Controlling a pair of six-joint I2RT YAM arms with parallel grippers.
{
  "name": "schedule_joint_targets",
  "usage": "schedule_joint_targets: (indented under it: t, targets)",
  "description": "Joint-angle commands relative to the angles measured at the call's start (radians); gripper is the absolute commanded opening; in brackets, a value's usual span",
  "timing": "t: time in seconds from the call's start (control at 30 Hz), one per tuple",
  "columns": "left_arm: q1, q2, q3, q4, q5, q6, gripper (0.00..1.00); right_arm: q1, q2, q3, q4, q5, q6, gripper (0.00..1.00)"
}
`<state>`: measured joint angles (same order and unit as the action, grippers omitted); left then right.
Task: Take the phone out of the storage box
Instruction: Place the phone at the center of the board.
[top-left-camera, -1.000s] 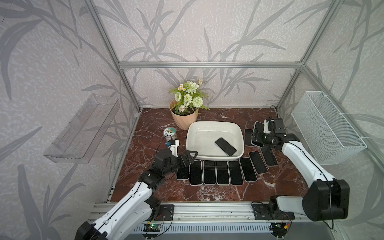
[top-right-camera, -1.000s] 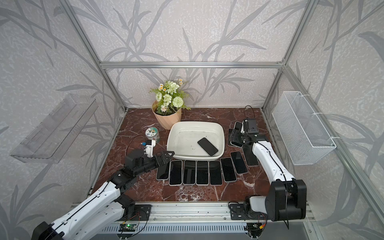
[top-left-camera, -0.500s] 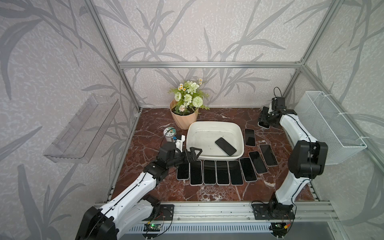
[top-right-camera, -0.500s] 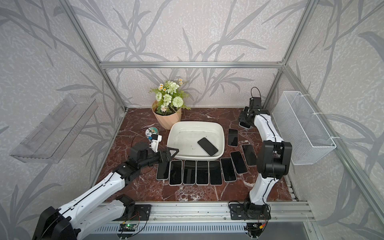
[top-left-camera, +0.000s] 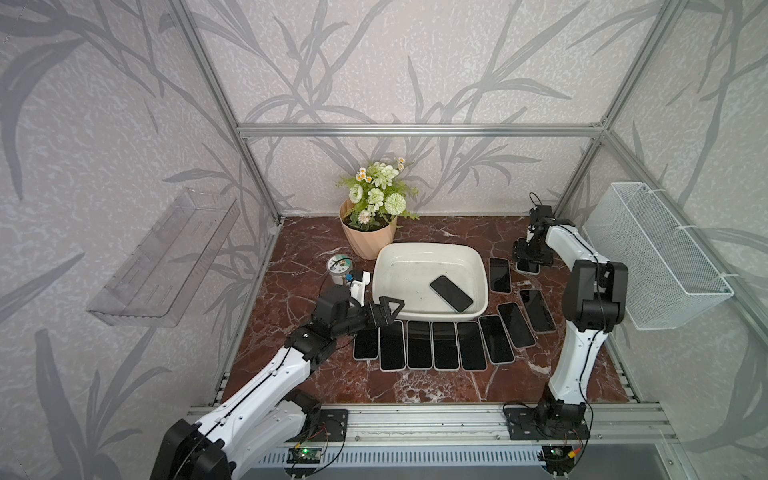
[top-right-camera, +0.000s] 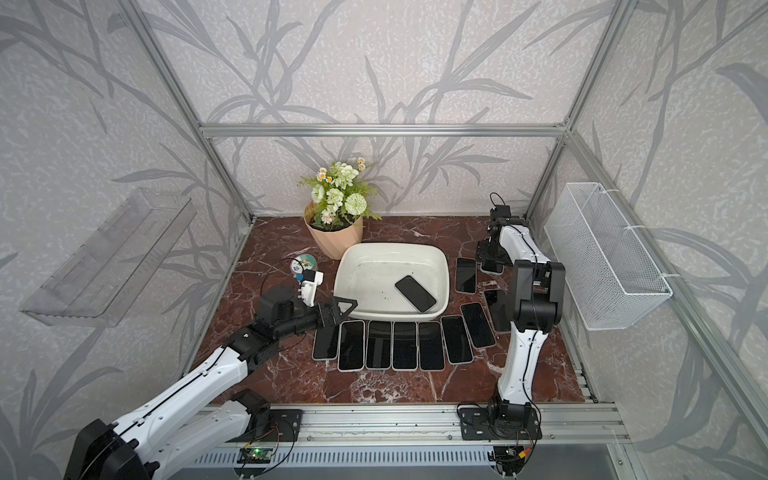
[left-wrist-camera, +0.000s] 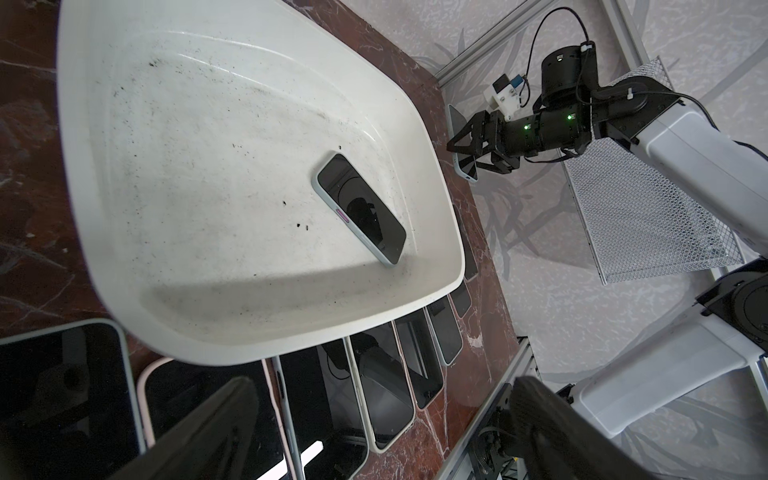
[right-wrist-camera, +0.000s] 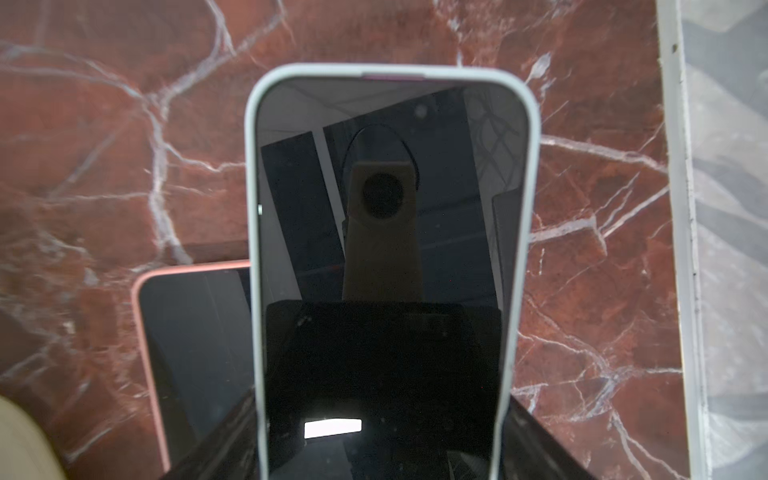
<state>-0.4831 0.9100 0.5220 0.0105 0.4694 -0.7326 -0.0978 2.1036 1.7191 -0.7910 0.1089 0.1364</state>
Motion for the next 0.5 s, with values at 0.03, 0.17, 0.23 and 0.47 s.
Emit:
schedule_joint_targets:
  t: [0.03,0.17,0.23,0.47]
  targets:
    - [0.0,-0.029,-0.024,-0.011,-0.004,0.015,1.0,-0.002,0.011,-0.002,0.004,0.041,-0.044,0.74]
    - [0.0,-0.058,-0.033,-0.027,-0.021,0.023,1.0,-0.002,0.028,0.003,0.006,0.041,-0.046,0.75]
    - [0.001,-0.07,-0.032,-0.04,-0.026,0.033,1.0,-0.003,0.038,0.008,0.003,0.047,-0.047,0.75]
    - [0.0,-0.099,-0.028,-0.085,-0.037,0.045,1.0,-0.01,0.088,0.022,-0.011,0.066,-0.05,0.77]
